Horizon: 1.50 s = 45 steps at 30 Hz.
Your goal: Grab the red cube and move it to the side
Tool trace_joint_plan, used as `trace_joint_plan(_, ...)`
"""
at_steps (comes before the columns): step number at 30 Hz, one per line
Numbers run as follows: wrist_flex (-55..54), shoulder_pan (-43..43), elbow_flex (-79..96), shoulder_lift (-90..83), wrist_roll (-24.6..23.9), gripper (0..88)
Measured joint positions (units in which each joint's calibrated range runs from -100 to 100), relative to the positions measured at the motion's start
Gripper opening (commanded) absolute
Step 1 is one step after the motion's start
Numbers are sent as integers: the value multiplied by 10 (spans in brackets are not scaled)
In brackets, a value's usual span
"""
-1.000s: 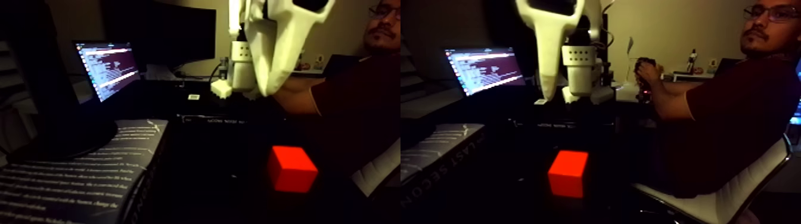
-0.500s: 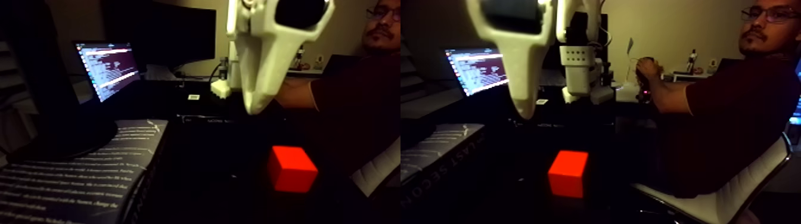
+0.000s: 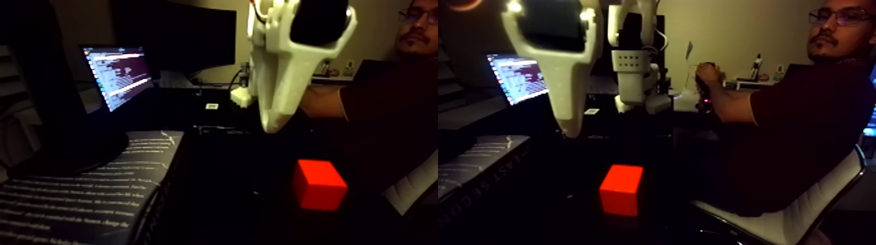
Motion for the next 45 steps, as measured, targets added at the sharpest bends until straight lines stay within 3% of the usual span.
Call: trace_joint_plan(45, 0, -15, -2, 1, 4, 8)
